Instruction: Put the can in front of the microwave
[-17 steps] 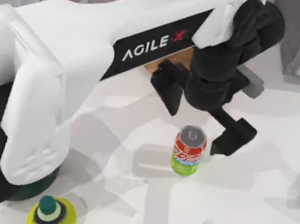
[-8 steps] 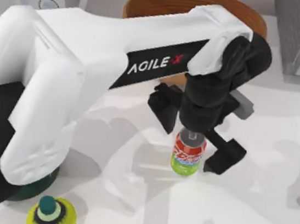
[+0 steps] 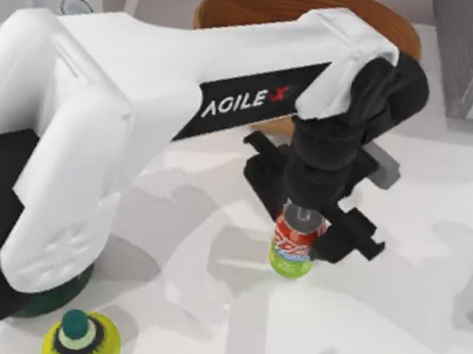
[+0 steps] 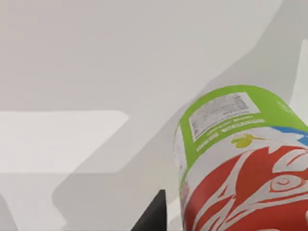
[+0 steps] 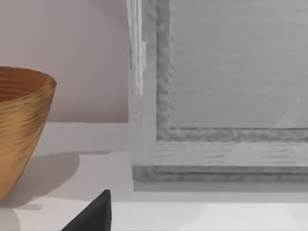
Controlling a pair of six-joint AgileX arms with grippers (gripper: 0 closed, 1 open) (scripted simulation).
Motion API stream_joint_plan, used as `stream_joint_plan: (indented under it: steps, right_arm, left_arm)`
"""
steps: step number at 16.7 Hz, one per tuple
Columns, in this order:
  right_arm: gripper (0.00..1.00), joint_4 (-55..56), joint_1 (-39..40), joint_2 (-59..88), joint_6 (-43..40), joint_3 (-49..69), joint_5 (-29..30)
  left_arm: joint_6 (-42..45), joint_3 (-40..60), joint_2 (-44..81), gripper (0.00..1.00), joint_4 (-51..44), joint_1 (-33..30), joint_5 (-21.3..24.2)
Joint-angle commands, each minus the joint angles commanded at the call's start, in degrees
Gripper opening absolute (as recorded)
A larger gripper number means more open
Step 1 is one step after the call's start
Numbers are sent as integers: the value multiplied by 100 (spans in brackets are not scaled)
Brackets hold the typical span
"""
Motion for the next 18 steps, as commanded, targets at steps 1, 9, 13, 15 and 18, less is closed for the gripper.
stream_joint_plan:
  steps: [1, 9, 13, 15, 18]
  right_arm:
    - [100, 0, 0, 0, 0, 0, 0]
    - [100, 0, 0, 0, 0, 0, 0]
    - [100, 0, 0, 0, 0, 0, 0]
    - [100, 0, 0, 0, 0, 0, 0]
    - [100, 0, 0, 0, 0, 0, 0]
  left_arm:
    - [0, 0, 0, 40, 0, 0, 0]
    - [0, 0, 0, 0, 0, 0, 0]
    - [0, 0, 0, 0, 0, 0, 0]
    - [6, 1, 0, 0, -2, 6, 3]
    - [5, 237, -4, 0, -239, 2, 3]
